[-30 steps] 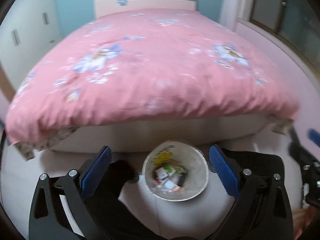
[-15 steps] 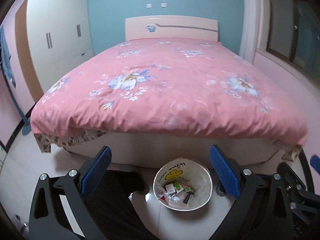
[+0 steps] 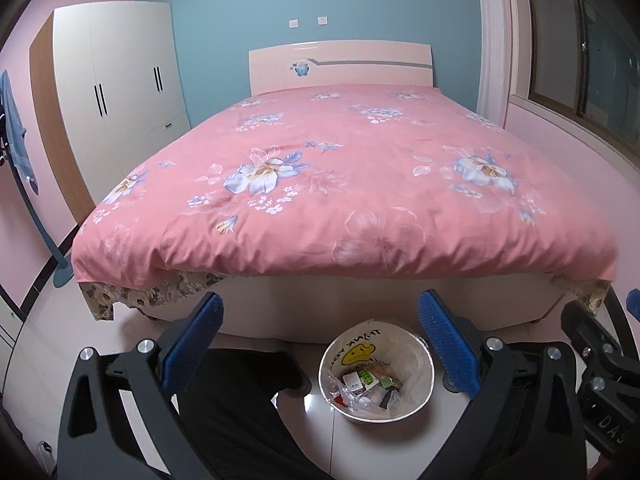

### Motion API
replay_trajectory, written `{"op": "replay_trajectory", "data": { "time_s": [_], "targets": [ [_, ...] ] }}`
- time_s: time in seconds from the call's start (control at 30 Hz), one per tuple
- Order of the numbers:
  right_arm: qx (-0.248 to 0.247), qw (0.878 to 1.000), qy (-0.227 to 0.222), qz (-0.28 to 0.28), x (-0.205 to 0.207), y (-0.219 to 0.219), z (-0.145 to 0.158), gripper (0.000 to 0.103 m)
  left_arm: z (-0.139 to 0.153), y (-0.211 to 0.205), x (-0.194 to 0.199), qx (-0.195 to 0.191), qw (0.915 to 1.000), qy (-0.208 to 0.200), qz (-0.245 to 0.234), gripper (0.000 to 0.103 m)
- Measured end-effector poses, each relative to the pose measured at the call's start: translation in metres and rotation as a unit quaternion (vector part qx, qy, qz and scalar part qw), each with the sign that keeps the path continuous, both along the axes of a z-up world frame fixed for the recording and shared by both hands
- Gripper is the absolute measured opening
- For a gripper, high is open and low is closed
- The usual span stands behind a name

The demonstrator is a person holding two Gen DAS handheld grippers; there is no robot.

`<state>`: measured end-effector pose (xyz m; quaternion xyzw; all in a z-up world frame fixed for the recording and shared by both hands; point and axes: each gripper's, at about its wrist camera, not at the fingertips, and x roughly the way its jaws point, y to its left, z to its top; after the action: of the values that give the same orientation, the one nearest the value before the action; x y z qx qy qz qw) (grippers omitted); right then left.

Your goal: Collect trash

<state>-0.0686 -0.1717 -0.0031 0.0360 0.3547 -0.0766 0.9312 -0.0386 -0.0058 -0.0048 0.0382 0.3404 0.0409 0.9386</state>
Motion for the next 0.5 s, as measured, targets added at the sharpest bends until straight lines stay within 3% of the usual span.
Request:
{"op": "replay_trajectory", "data": {
  "time_s": [0.5],
  "targets": [
    [0.001, 1.0, 0.0, 0.017, 0.0028, 0.0015, 0.0041, 0.096, 0.0011, -0.0055, 0.0, 0.013, 0.9999, 0.009, 0.001, 0.099]
  ]
}}
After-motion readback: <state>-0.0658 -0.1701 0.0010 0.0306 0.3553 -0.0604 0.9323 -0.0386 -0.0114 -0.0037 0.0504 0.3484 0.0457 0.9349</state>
